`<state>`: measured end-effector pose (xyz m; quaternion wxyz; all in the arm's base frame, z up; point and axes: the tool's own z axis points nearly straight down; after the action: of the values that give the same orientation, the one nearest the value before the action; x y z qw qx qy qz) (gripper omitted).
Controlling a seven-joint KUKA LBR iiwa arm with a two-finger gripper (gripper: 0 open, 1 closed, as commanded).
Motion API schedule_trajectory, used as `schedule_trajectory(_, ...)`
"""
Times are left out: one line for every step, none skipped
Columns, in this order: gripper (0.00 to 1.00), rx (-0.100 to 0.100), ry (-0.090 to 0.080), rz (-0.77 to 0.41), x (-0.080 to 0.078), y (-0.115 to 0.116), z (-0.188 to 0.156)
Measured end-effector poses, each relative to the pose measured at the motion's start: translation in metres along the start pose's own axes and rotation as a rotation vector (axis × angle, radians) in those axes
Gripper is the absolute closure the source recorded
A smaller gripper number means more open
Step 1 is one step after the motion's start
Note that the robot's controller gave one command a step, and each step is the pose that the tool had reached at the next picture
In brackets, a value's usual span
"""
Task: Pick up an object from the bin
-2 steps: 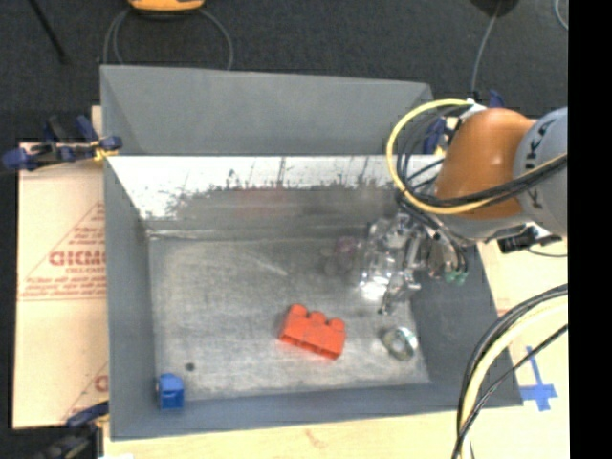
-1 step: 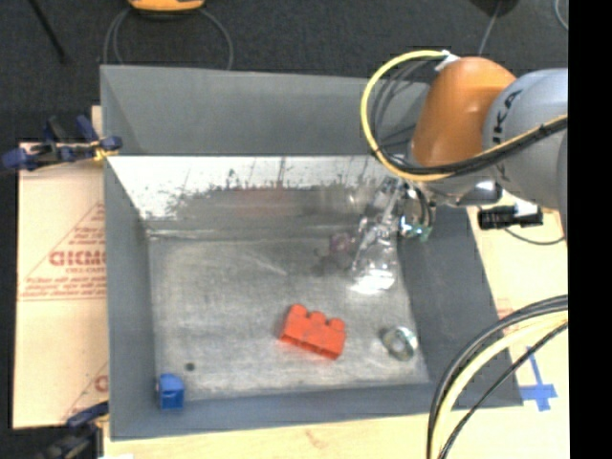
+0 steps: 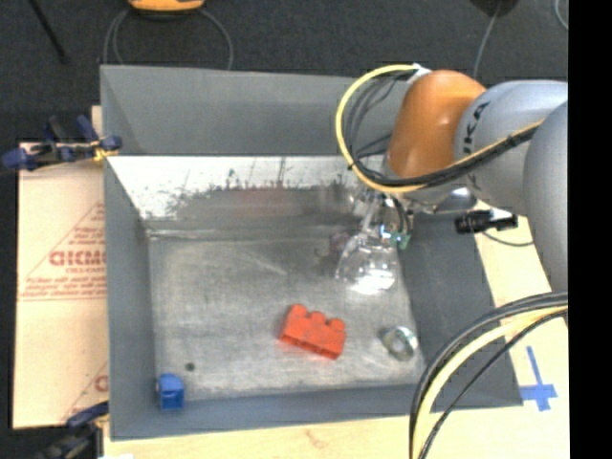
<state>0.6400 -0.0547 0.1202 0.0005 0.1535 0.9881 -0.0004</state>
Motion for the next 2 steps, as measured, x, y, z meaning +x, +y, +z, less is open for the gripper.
schedule_trajectory(0.00,0.000,-0.001,-0.564,-0.0080,-0.0168,0.0400)
schedule_trajectory(1.00,-0.001,-0.003,-0.563,-0.0085,-0.0159,0.0387)
